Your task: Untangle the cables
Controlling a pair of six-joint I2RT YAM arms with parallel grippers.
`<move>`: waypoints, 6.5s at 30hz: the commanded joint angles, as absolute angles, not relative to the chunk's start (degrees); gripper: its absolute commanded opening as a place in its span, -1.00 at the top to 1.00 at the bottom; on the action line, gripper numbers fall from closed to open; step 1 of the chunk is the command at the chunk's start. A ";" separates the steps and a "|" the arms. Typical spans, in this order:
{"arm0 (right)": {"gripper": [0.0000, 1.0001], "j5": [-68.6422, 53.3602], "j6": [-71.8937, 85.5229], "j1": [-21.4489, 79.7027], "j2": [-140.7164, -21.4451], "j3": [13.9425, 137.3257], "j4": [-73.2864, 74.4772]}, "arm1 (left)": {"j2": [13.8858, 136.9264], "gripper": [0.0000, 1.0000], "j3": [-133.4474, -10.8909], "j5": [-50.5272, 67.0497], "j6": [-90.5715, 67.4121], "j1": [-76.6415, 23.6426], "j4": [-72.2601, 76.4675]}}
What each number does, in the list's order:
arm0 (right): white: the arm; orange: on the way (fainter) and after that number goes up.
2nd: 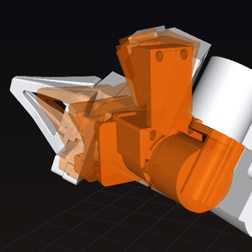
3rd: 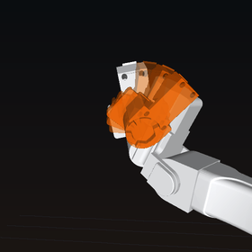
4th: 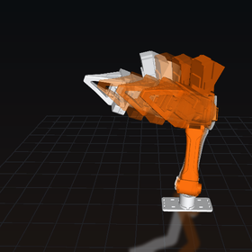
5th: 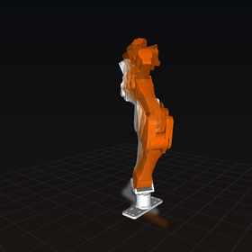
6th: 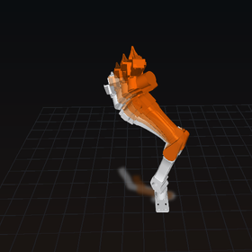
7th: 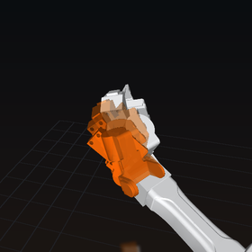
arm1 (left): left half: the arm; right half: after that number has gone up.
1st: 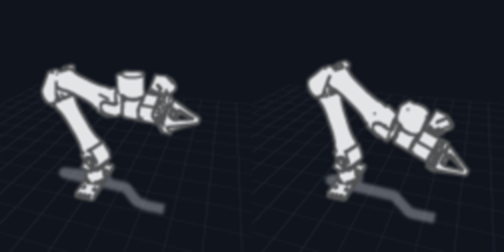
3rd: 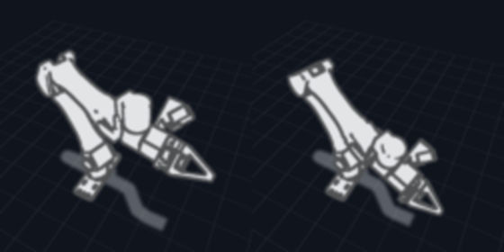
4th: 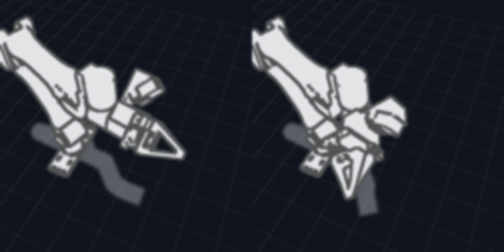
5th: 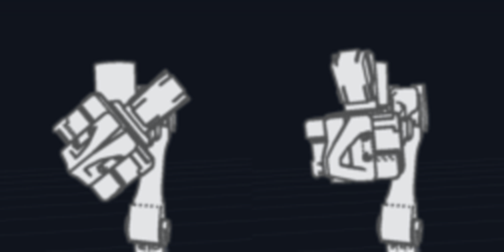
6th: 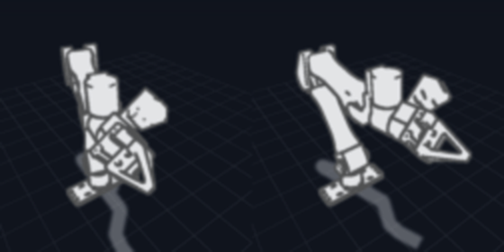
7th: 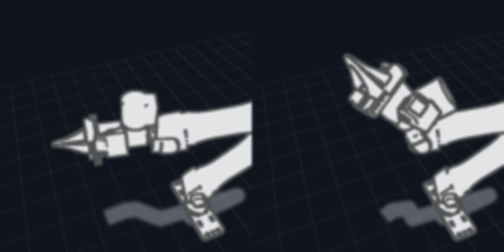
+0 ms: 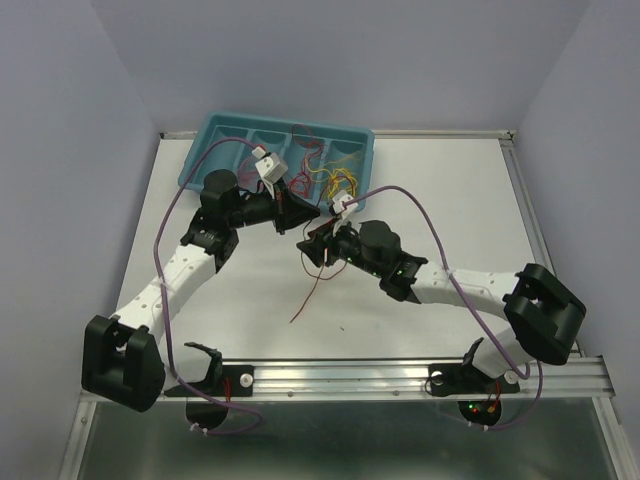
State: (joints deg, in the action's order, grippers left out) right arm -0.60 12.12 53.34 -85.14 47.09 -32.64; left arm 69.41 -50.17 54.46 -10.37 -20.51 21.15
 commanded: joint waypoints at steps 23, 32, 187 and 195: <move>0.91 0.71 10.37 53.96 -86.93 50.10 -37.09 | 71.19 1.00 -50.98 61.44 -15.48 -21.09 24.87; 0.99 -8.34 15.37 54.05 -81.13 48.86 -35.69 | 66.71 0.27 -50.53 47.91 -12.57 -15.83 21.63; 0.07 6.24 6.15 65.92 -108.19 61.52 -53.35 | 76.46 1.00 -66.36 60.63 1.58 -8.70 -9.58; -0.39 11.34 5.36 65.92 -110.21 61.96 -53.96 | 76.99 1.00 -68.29 65.21 1.59 -8.53 -12.75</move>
